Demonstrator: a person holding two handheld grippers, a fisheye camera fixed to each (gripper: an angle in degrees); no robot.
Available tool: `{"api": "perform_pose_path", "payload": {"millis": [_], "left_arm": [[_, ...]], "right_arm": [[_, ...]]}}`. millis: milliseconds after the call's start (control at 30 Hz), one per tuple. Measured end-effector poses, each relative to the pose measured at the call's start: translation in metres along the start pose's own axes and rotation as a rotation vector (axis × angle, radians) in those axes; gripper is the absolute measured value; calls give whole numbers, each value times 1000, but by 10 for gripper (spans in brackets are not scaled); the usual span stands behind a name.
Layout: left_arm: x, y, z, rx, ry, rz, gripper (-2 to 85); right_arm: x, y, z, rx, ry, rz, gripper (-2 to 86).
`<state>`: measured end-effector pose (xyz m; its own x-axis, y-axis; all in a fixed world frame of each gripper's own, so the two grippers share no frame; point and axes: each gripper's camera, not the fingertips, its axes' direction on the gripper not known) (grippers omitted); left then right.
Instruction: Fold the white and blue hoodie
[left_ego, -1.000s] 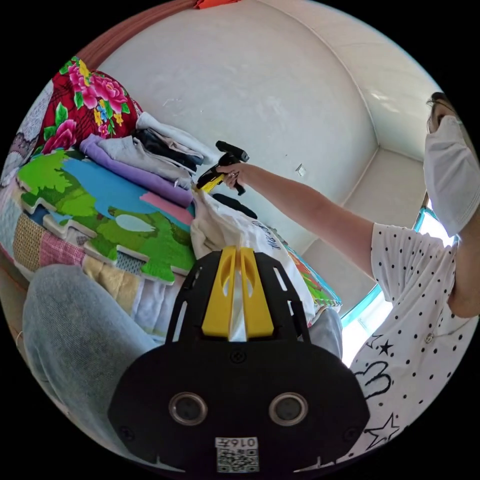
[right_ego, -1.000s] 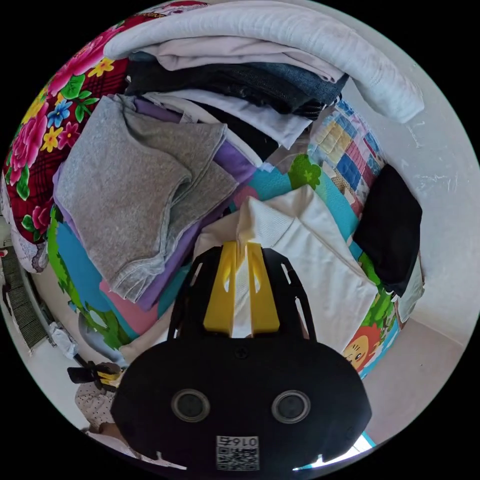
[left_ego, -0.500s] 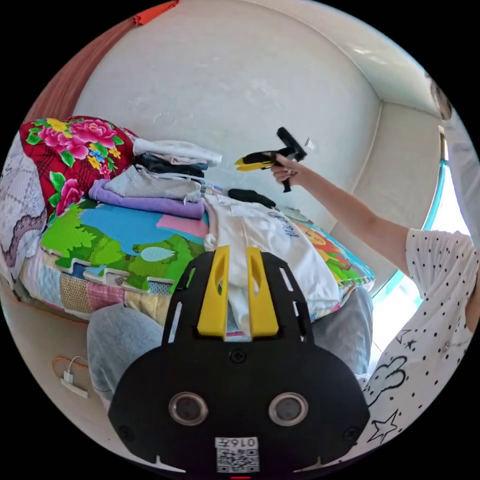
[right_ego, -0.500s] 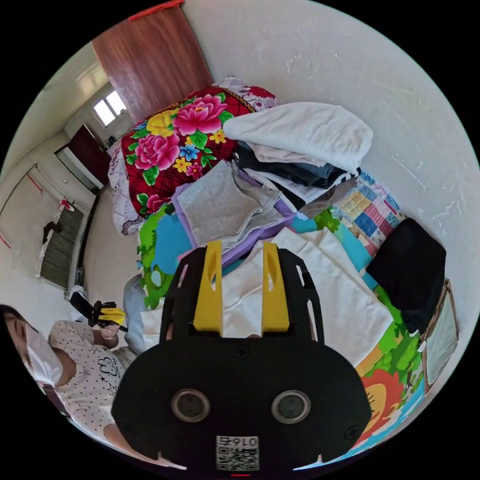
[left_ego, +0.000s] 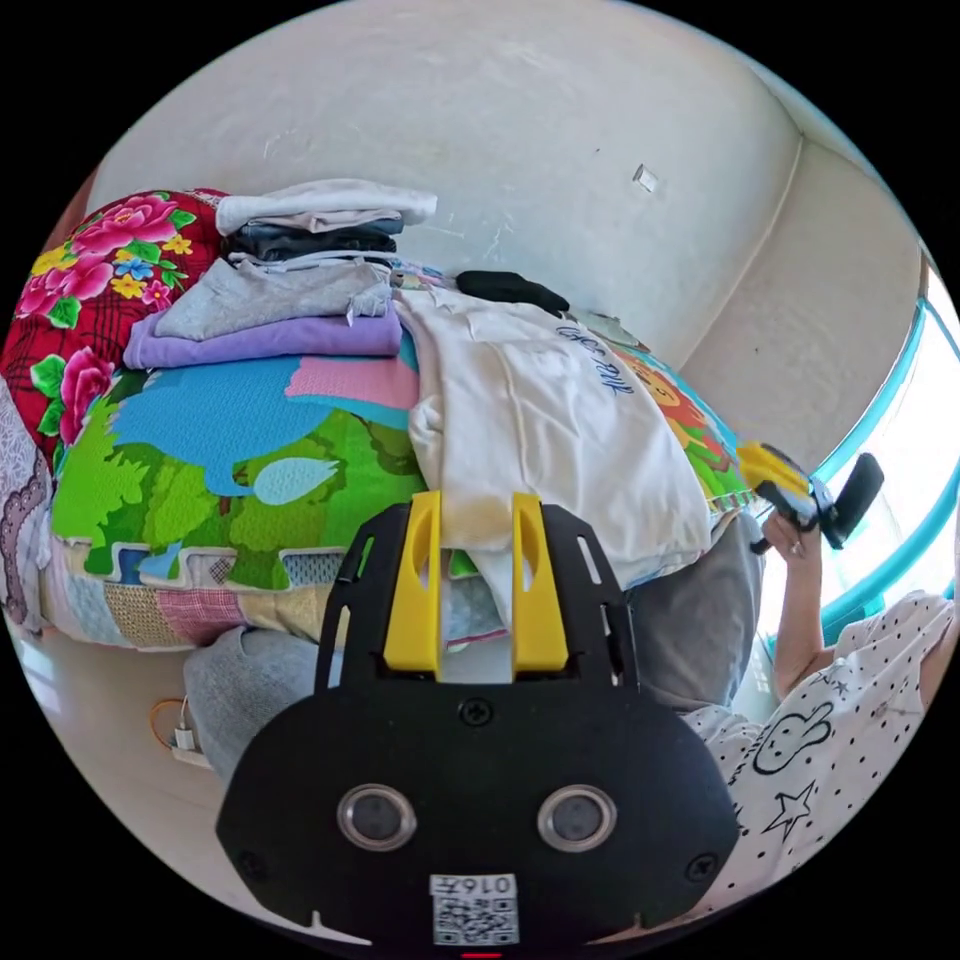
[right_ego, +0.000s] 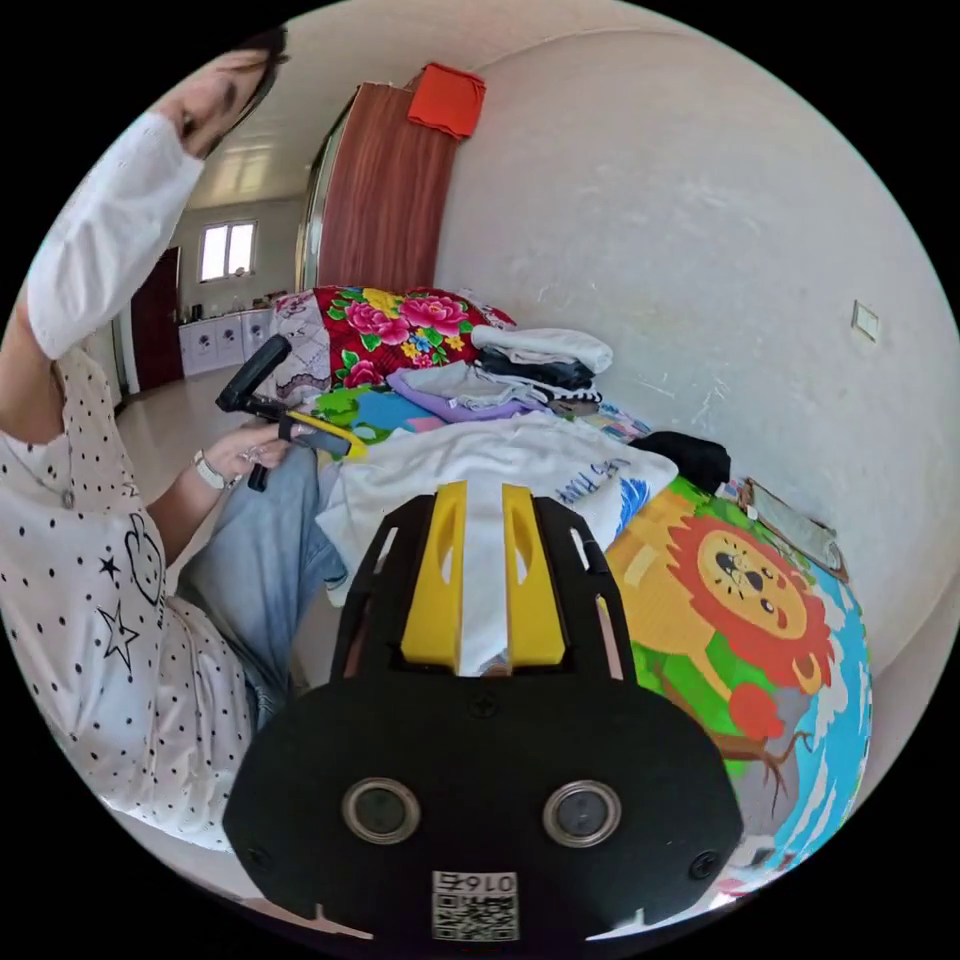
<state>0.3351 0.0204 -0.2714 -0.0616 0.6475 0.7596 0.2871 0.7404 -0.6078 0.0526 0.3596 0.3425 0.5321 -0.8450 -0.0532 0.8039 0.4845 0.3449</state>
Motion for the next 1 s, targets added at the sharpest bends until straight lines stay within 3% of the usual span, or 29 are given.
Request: {"api": "perform_pose_path", "payload": {"millis": [133,333,467,800,1000], "left_arm": [[-2,8,2,32,-43,5,5],[-3,15,-5,65,-17,14,-9],[-3,19,-16,75,-5,13,-10],[15,17,-31,18,-72,64,-9],[7,24,-8,-63,-62,-10,-4]], "right_arm": [[-89,55,-2,-36,131,-92,95],[-171,90,18,-174,134,-361,108],[-206,108,23,-243,216,-470,62],[-256,135,-27,-125,165,-418,9],[-281,167,-12,-189,98,-396,15]]}}
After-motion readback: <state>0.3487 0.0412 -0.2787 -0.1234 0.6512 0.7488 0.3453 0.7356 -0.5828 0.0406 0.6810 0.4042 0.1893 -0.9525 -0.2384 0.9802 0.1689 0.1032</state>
